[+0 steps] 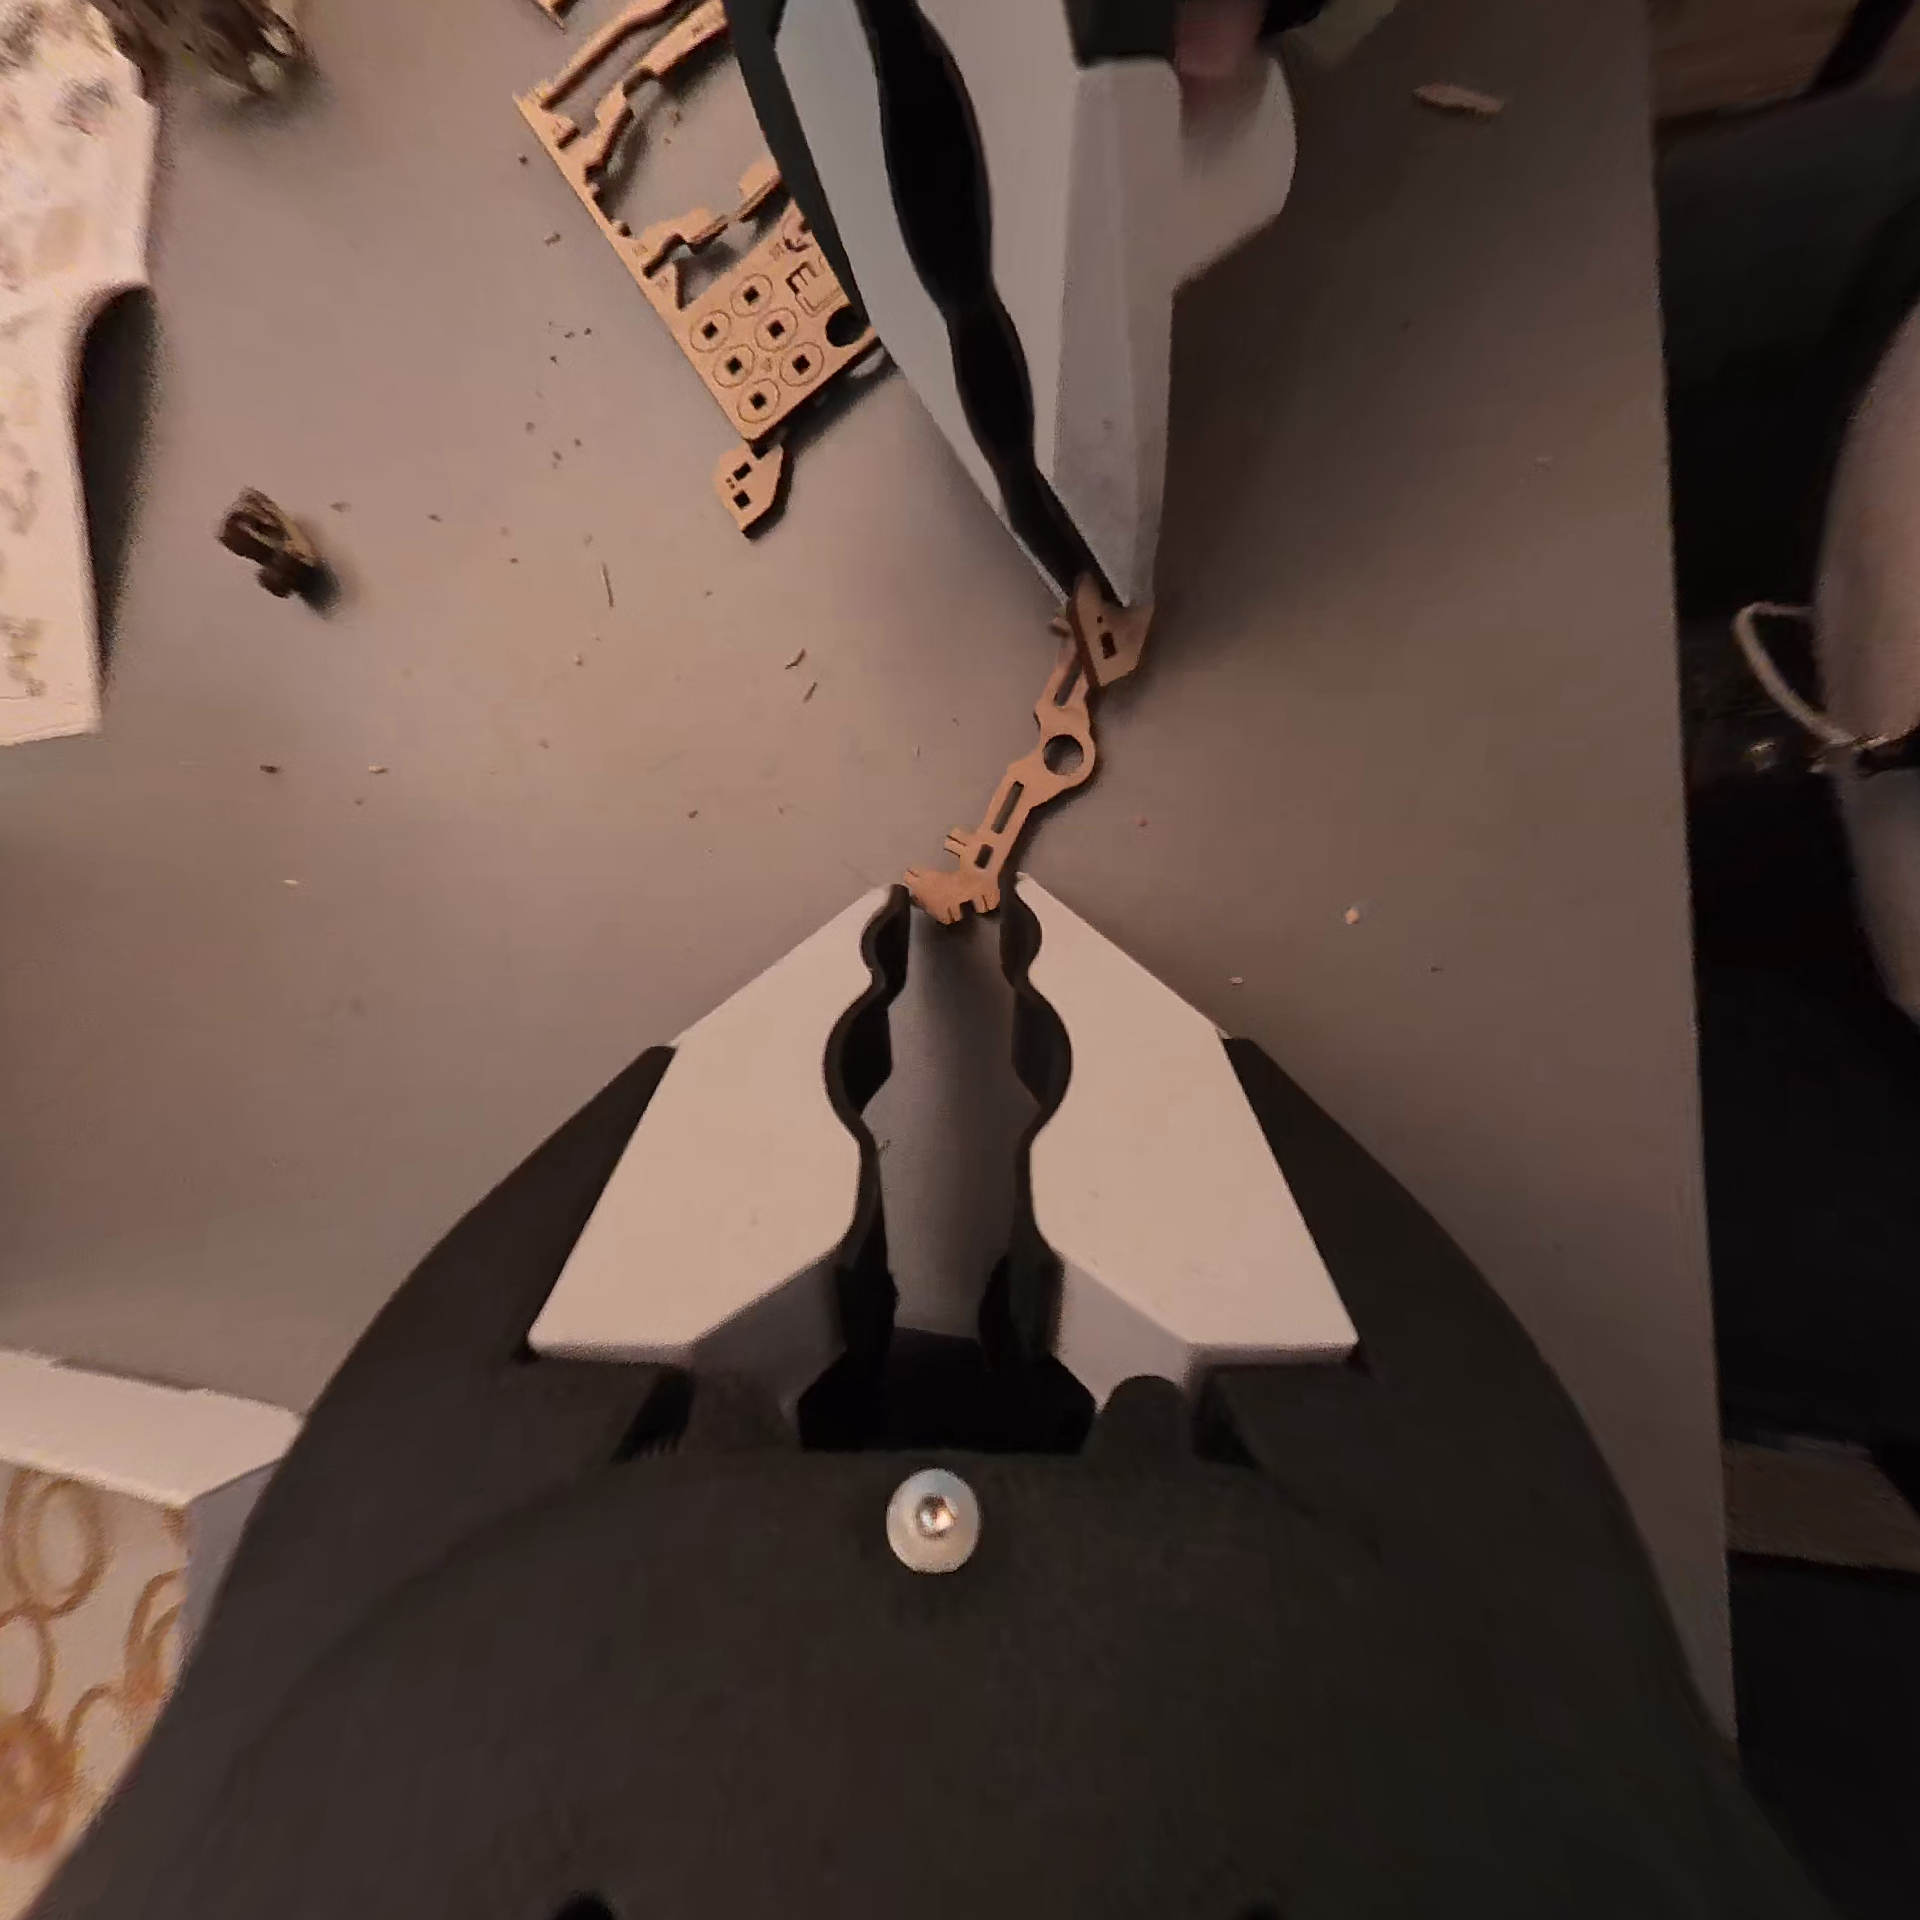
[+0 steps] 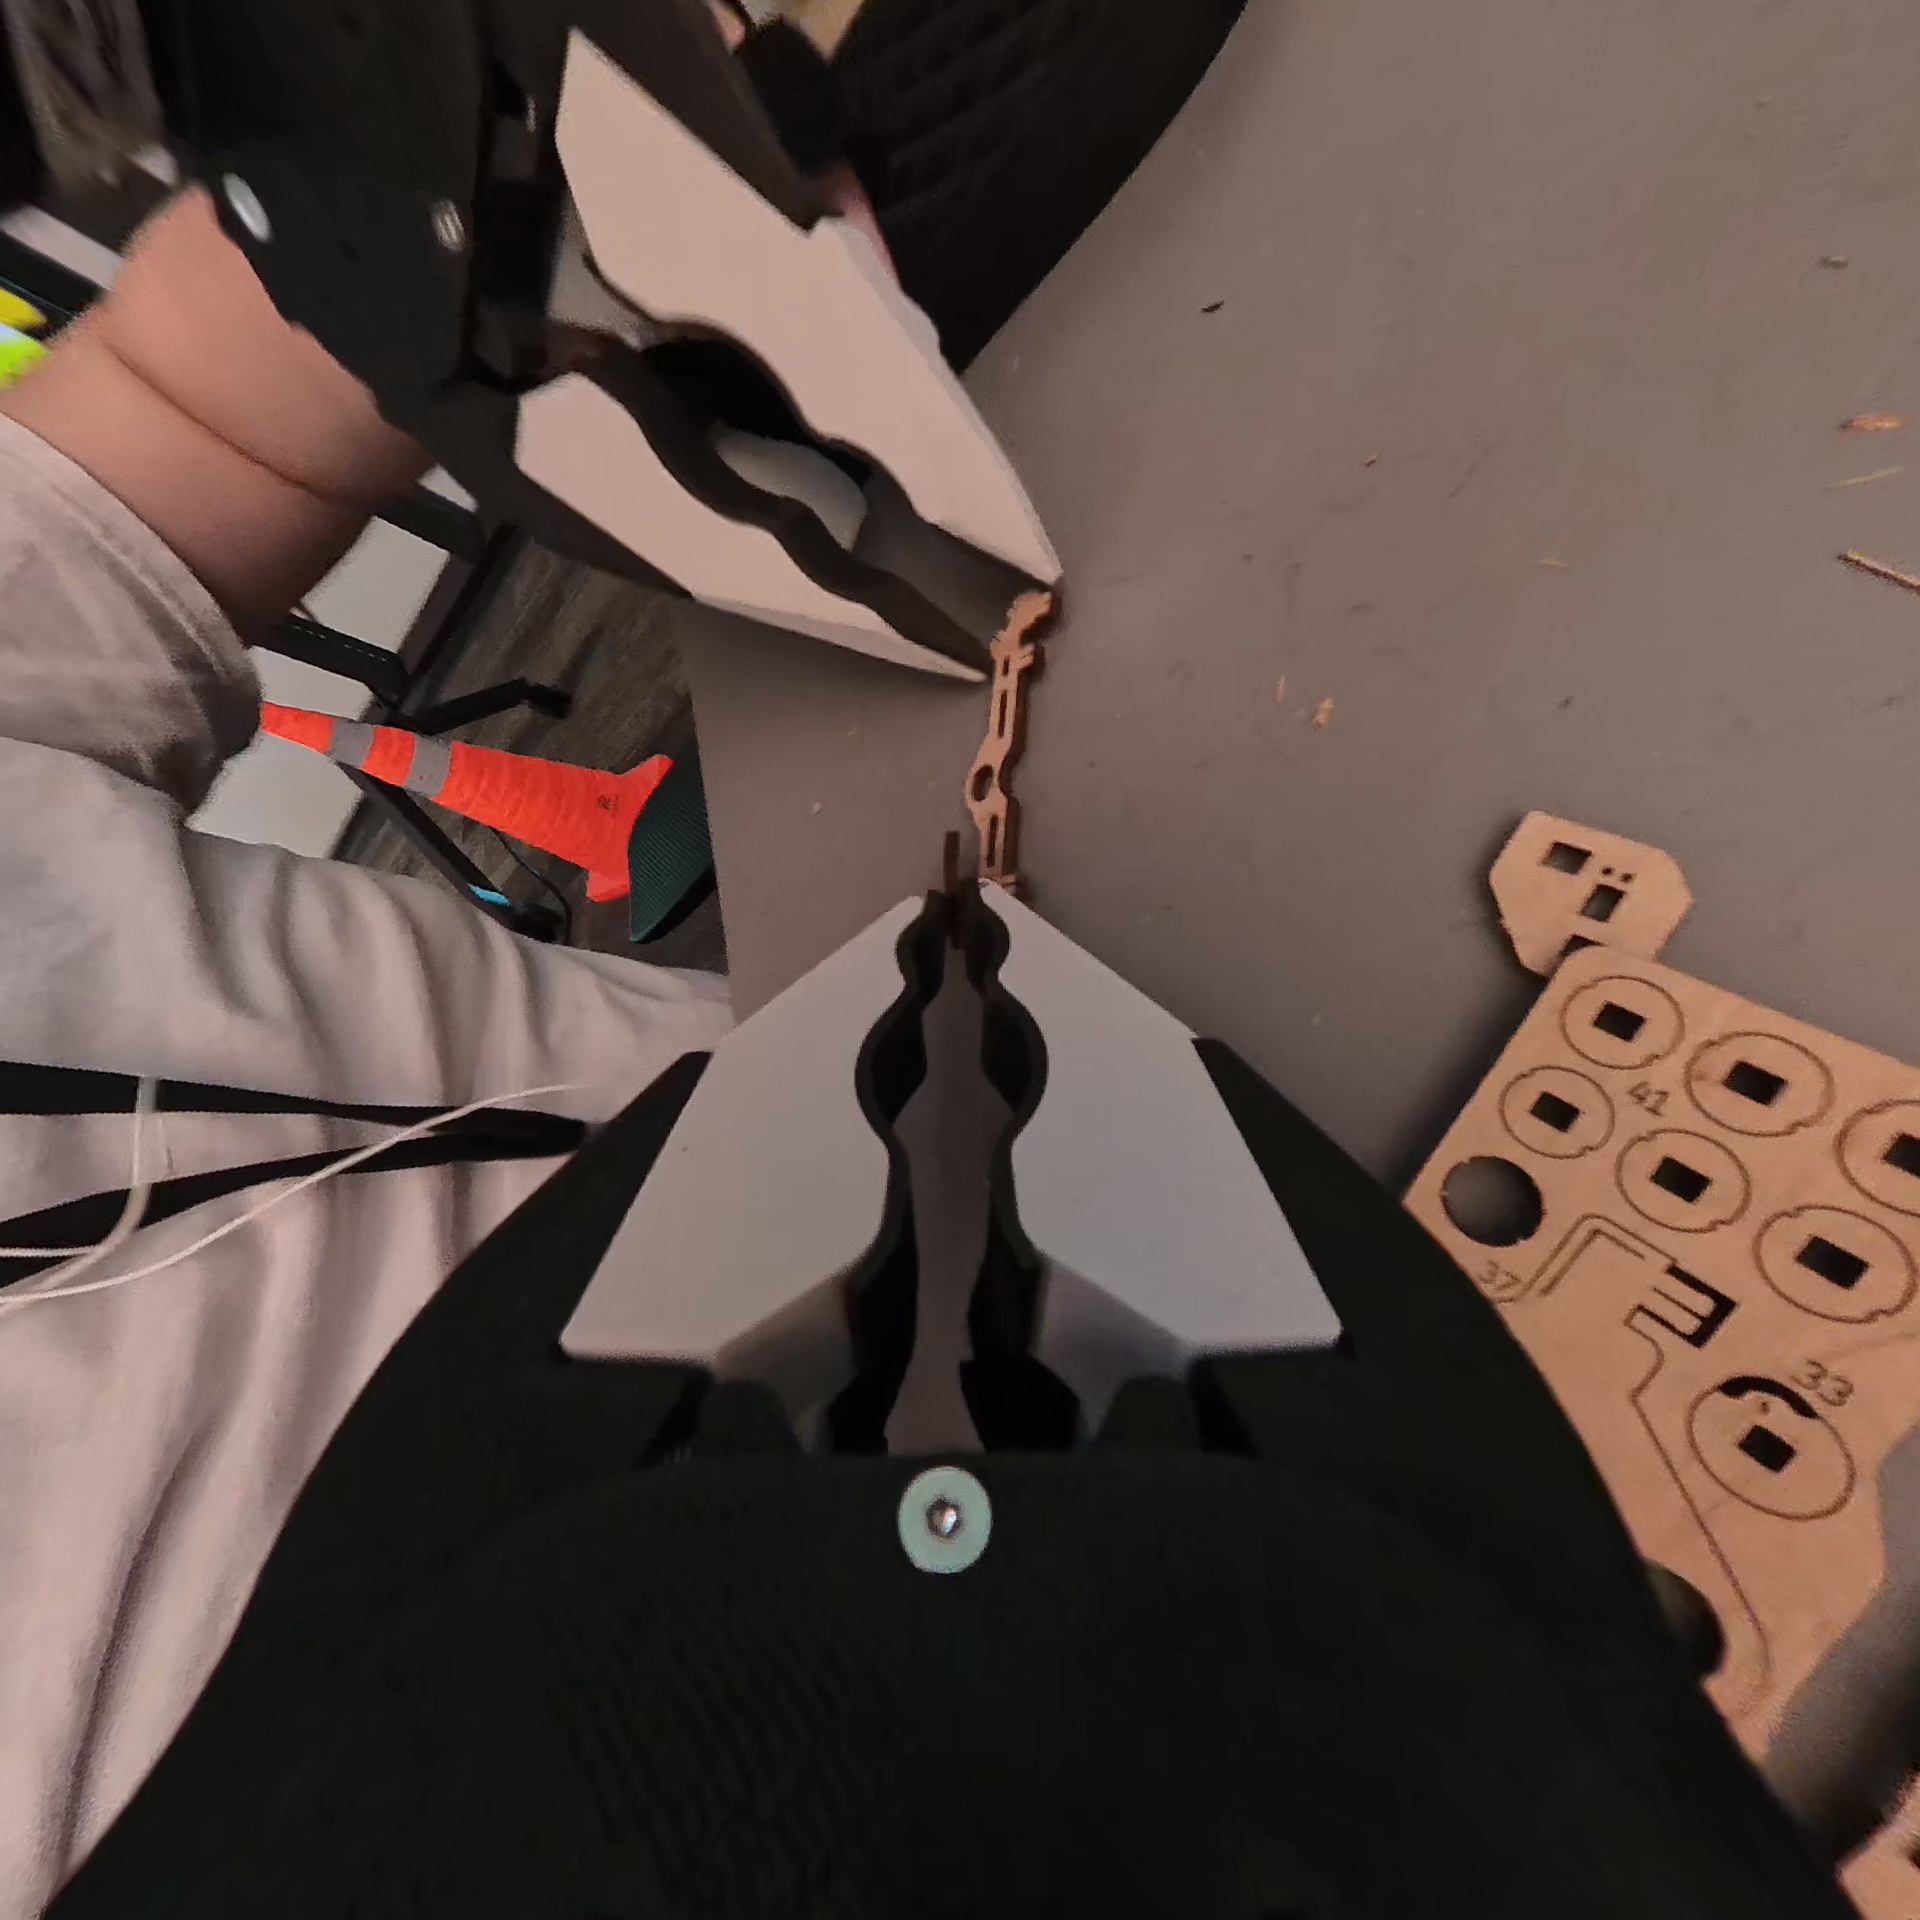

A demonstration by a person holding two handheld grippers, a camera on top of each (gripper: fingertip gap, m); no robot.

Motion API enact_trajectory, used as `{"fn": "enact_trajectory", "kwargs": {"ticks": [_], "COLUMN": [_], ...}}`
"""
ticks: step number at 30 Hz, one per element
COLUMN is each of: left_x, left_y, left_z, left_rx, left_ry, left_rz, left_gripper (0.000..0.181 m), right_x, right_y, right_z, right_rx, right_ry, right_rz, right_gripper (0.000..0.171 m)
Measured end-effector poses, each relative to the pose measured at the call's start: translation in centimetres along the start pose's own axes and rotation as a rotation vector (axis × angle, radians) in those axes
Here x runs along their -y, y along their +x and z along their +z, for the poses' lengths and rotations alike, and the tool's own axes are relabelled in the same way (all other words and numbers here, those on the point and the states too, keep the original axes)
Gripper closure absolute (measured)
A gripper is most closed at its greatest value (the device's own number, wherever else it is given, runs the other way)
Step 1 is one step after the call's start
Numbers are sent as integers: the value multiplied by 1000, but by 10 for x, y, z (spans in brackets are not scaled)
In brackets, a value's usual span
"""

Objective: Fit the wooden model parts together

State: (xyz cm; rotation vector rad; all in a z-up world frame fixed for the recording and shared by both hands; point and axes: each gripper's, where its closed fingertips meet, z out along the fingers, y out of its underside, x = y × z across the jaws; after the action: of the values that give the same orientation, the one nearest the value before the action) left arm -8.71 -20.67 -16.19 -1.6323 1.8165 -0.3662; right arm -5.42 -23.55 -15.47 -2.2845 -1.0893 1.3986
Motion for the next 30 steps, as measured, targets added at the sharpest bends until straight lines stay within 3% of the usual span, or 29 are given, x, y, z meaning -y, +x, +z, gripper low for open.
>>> {"fn": "enact_trajectory", "kwargs": {"ticks": [8, 11, 16, 24, 30], "left_x": [0, 4, 11, 25, 29], "left_y": [-6, -5, 1, -9, -5], "left_z": [-14, -19, -16, -17, -10], "left_rx": [478, 630, 703, 818, 873], "left_ry": [-103, -159, -162, -156, -188], "left_rz": [290, 366, 343, 427, 538], "left_gripper": [166, 165, 165, 166, 166], "right_x": [23, 23, 33, 35, 46], "right_y": [-29, -32, -28, 9, 6], "right_z": [-7, -7, -17, -26, -14], "right_rx": [259, 273, 276, -10, -45], "right_ry": [218, 261, 382, 307, 291], "right_rz": [304, 354, 354, 141, 116], "right_gripper": [170, 170, 170, 170, 170]}}
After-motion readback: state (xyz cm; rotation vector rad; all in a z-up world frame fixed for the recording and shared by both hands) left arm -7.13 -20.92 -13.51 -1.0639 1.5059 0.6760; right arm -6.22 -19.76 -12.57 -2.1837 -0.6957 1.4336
